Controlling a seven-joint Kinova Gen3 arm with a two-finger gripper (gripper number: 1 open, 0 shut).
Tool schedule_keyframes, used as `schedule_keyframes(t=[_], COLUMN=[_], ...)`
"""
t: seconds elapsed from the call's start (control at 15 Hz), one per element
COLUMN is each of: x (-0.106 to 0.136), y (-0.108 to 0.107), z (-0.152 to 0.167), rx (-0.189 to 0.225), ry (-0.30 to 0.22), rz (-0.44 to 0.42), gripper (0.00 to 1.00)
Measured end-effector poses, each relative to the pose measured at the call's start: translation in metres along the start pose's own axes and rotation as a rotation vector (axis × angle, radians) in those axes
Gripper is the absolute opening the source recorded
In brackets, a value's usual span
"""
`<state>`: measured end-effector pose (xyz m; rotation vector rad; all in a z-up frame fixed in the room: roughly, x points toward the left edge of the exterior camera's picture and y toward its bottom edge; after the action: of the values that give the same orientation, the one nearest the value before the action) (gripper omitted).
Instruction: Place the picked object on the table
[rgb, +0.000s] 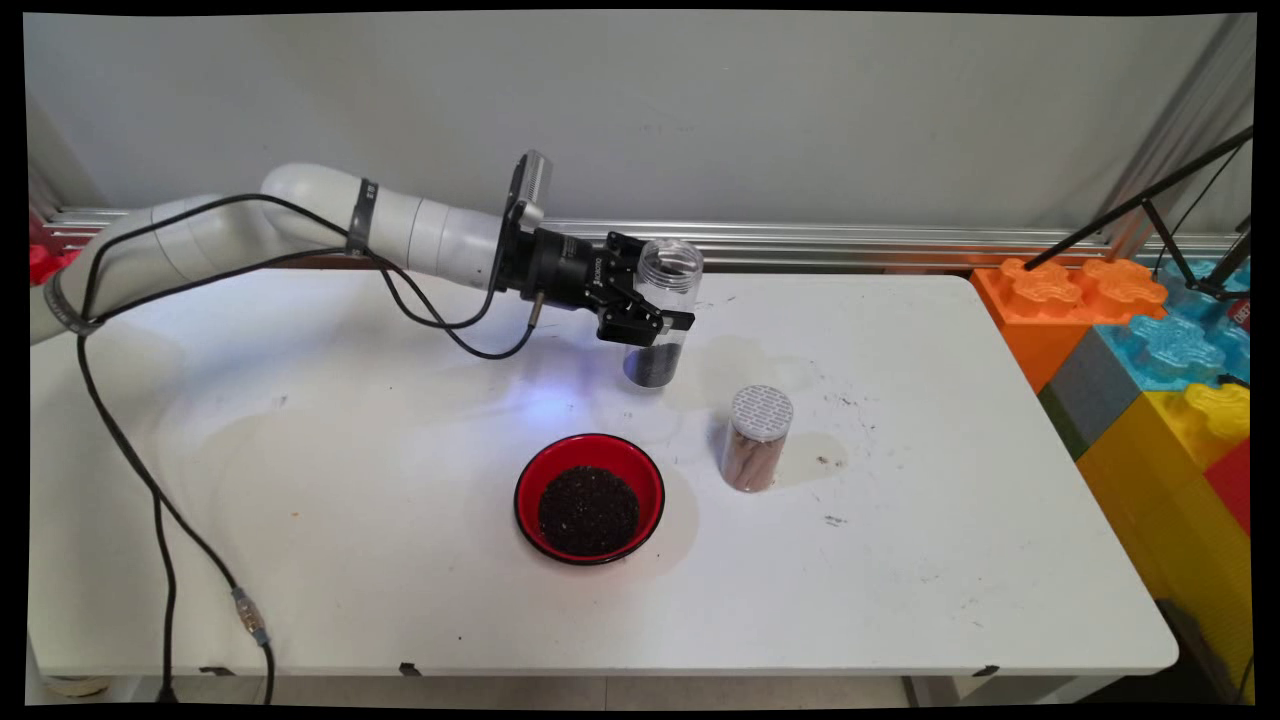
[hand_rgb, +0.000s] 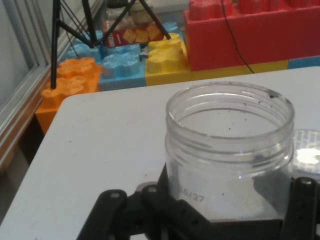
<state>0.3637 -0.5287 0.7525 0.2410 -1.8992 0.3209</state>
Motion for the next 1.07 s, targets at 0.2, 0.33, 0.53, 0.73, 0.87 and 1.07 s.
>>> schedule_keyframes(t=[0.2,0.33,0.53,0.73,0.87,1.07], x=[-0.008,-0.014,-0.023,-0.029,-0.035,-0.042], y=[0.0,0.0,0.003,0.006,0.008,0.01], z=[0.003,0.005,0.008,0.011,0.014,0.018], rx=[0.017,0.025,0.028,0.028,0.033,0.041], ry=[0.014,0.023,0.032,0.036,0.04,0.043], rz=[-0.009,-0.011,-0.018,-0.024,-0.028,-0.032], gripper=[0.0,0.0,0.0,0.0,0.0,0.0])
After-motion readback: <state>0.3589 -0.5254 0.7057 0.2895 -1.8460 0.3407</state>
